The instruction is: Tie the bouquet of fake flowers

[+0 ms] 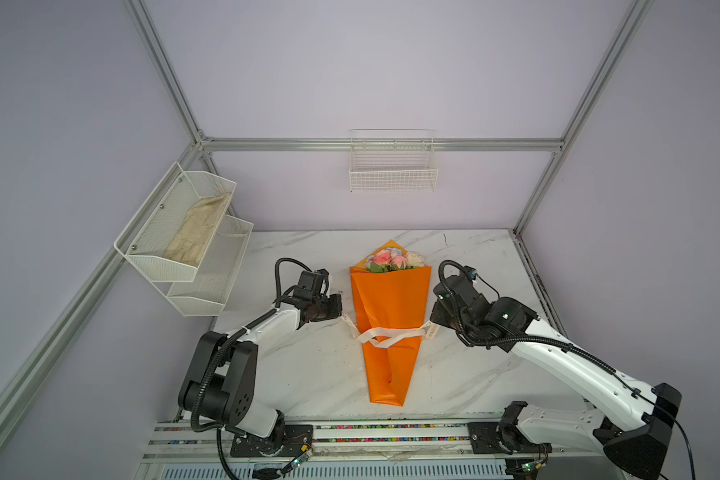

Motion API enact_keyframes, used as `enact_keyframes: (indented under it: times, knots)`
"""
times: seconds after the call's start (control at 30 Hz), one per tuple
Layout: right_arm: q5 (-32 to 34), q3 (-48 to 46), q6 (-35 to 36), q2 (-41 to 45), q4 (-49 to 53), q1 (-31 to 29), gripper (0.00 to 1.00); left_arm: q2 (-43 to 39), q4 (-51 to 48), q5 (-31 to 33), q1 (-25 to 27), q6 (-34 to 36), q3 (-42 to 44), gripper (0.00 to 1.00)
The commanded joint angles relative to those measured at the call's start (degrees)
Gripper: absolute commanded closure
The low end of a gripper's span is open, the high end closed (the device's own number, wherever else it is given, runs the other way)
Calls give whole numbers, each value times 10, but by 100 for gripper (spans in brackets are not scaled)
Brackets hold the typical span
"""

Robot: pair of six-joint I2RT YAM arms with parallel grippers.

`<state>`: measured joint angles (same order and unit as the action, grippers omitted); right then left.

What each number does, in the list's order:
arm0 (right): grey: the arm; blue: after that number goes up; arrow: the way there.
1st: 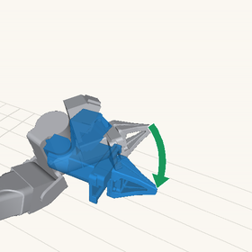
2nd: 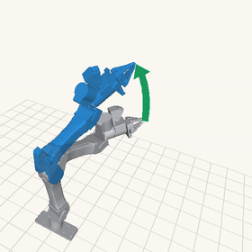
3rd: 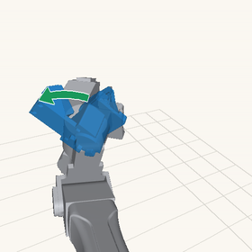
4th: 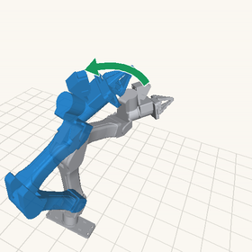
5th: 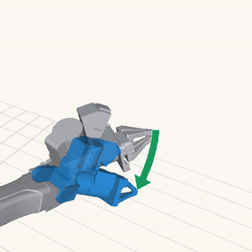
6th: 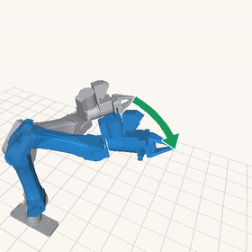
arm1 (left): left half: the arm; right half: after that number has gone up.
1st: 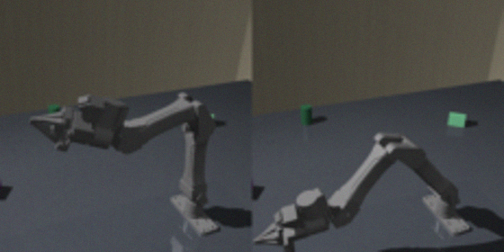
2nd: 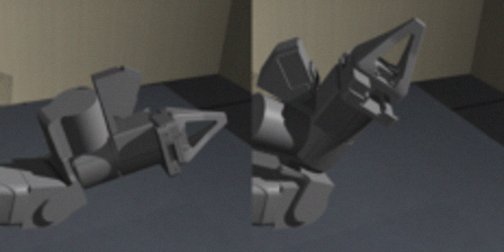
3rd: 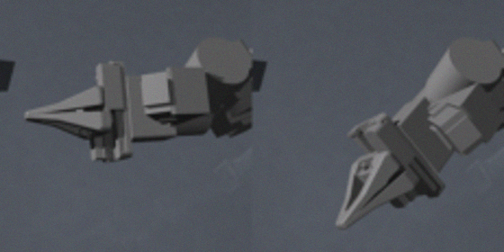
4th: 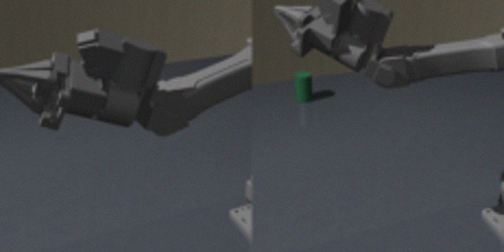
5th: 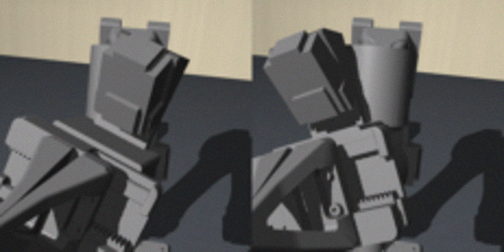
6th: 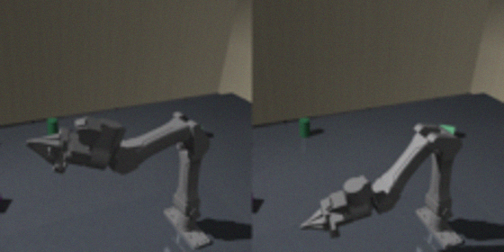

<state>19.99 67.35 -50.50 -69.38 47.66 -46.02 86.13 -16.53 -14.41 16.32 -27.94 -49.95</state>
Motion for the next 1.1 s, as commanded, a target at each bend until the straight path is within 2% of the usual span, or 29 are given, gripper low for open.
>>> enact_keyframes:
  times: [0.0,0.17,0.33,0.47,0.73,0.9,1.07]
  knots:
    - [-4,-6,47,-27,-60,18,100,-41,-10,38,-14,-8,26,100]
    - [-175,-30,104,-66,-204,64,100,-75,-35,67,-33,-8,30,100]
    - [-209,-14,123,-143,-228,85,100,-79,-60,91,-52,-4,26,100]
    - [-135,13,117,-181,-170,91,100,-79,-85,114,-76,-6,20,100]
    - [-17,-8,102,-125,-154,118,100,-63,-102,121,-117,-3,12,100]
    - [-19,-30,116,-102,-154,139,100,-57,-98,118,-120,-3,14,100]
    - [-22,-60,113,-101,-139,159,100,-56,-110,150,-128,-8,14,100]
